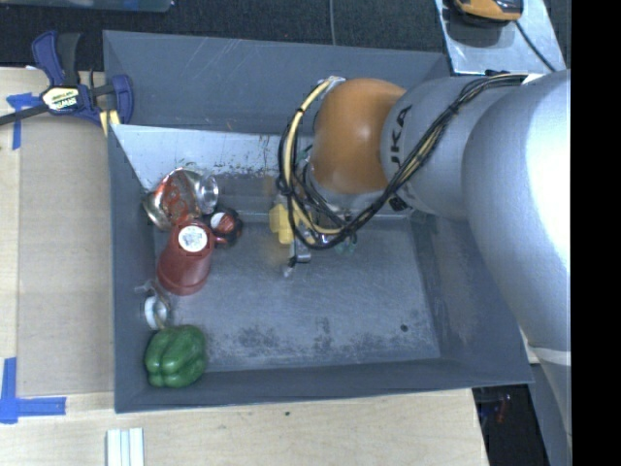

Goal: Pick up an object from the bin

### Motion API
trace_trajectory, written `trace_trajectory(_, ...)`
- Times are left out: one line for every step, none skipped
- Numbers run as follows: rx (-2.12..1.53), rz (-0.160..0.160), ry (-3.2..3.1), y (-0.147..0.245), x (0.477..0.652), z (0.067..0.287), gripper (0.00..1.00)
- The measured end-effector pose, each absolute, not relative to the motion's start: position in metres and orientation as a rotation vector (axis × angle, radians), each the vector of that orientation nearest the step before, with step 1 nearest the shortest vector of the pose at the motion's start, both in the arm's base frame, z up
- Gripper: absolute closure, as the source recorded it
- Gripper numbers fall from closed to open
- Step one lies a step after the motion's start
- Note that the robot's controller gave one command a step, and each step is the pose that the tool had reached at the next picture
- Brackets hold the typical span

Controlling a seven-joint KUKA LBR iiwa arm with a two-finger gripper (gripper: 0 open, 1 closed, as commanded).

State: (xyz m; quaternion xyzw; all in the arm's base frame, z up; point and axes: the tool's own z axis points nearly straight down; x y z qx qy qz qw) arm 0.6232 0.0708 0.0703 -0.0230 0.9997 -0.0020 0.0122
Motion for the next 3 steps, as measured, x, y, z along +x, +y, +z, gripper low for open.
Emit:
trace_trajectory(-0.085, 0.000, 3.118, 0.023, 0.628, 0.072, 1.00)
trace_trajectory(-0.085, 0.000, 3.118, 0.023, 0.628, 0.072, 1.00)
trace_trajectory(-0.086, 0.001, 3.131, 0.023, 0.625, 0.102, 1.00)
